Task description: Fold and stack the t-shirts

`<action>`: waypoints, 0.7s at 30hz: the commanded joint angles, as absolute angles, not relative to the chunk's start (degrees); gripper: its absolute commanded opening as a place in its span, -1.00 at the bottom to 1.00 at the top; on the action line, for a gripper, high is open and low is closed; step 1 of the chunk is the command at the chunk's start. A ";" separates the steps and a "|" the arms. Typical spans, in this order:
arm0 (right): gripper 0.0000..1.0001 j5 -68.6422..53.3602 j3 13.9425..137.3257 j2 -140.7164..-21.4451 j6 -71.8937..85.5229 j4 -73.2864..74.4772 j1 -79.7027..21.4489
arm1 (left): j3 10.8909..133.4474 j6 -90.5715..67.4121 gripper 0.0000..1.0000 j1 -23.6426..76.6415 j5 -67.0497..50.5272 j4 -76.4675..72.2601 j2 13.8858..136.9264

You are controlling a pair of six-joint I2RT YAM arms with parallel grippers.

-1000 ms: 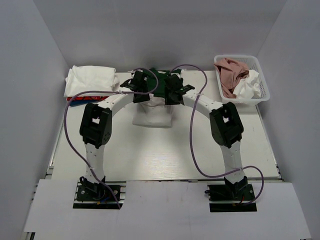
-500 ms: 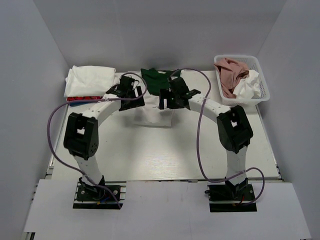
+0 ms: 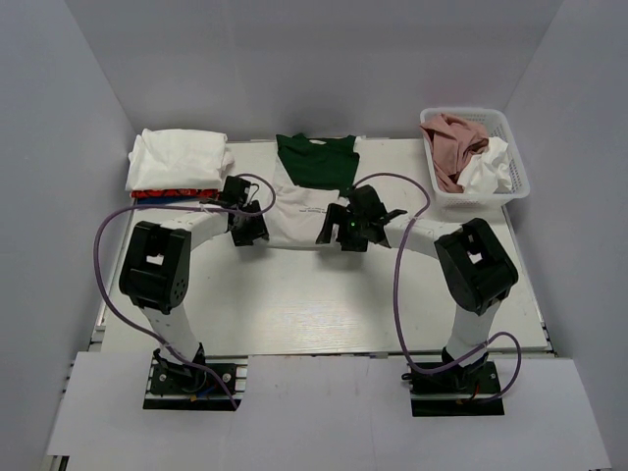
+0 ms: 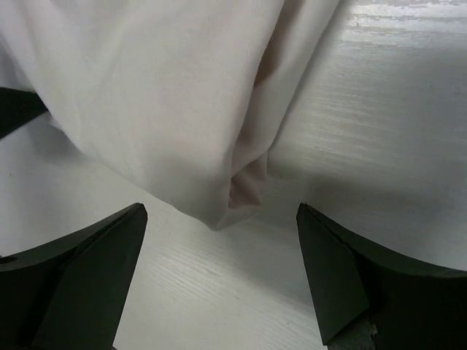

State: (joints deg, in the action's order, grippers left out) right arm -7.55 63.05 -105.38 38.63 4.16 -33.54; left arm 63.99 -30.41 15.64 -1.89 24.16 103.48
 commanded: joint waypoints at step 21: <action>-1.00 -14.84 53.09 -90.45 29.63 9.91 -34.19 | 49.58 -31.81 -1.00 17.23 -12.83 25.48 80.56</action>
